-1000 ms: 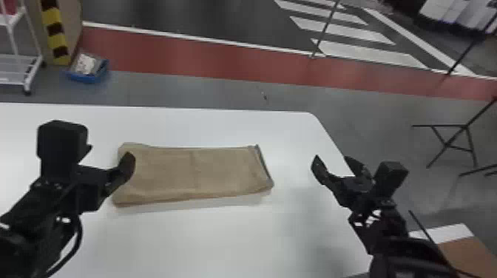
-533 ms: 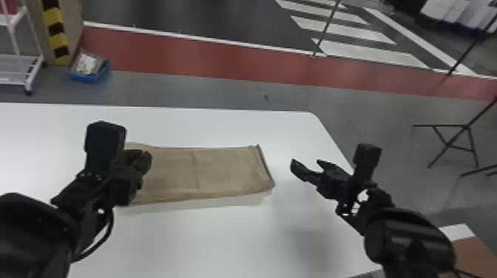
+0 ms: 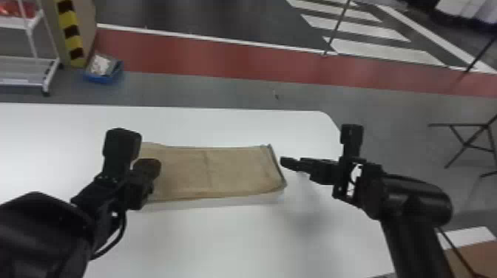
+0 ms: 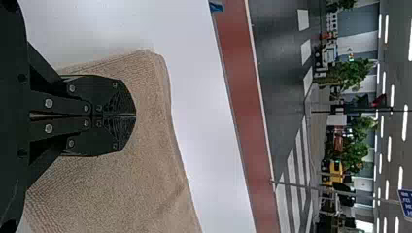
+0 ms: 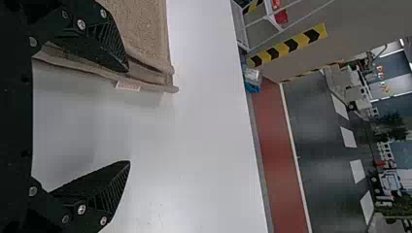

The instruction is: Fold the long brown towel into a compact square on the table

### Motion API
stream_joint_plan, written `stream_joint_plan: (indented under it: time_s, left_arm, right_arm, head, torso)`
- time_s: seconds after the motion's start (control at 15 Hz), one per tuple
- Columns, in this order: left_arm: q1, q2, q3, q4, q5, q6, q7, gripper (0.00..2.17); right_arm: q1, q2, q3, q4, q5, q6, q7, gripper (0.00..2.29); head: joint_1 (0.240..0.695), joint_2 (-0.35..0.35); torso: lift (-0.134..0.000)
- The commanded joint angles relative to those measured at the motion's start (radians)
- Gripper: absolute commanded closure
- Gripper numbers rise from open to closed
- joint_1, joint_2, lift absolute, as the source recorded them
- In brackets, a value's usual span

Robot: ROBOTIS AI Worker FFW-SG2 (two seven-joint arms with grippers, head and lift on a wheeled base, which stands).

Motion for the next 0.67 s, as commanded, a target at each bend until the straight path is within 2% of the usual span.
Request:
stream_joint_plan:
  time_s: [0.0, 0.2, 0.33, 0.6]
  left_arm:
    - [0.001, 0.001, 0.002, 0.002, -0.002, 0.001, 0.002, 1.97]
    - [0.001, 0.005, 0.005, 0.008, 0.002, 0.001, 0.002, 1.97]
    - [-0.001, 0.004, 0.005, 0.013, 0.001, 0.001, 0.002, 1.97]
    - [-0.001, 0.004, 0.005, 0.019, 0.002, 0.001, 0.002, 1.97]
  right_arm:
    - [-0.029, 0.005, 0.018, 0.023, -0.009, 0.019, 0.021, 0.29]
    - [-0.02, 0.005, -0.004, 0.012, -0.101, 0.055, 0.037, 0.29]
    - [-0.037, -0.001, -0.004, 0.008, -0.094, 0.095, 0.037, 0.29]
    - [-0.081, -0.001, 0.042, 0.083, -0.048, 0.089, 0.055, 0.5]
  head:
    - [0.695, -0.275]
    - [0.695, -0.257]
    - [0.695, -0.244]
    - [0.695, -0.241]
  torso:
    - [-0.128]
    - [-0.128]
    - [-0.128]
    - [-0.128]
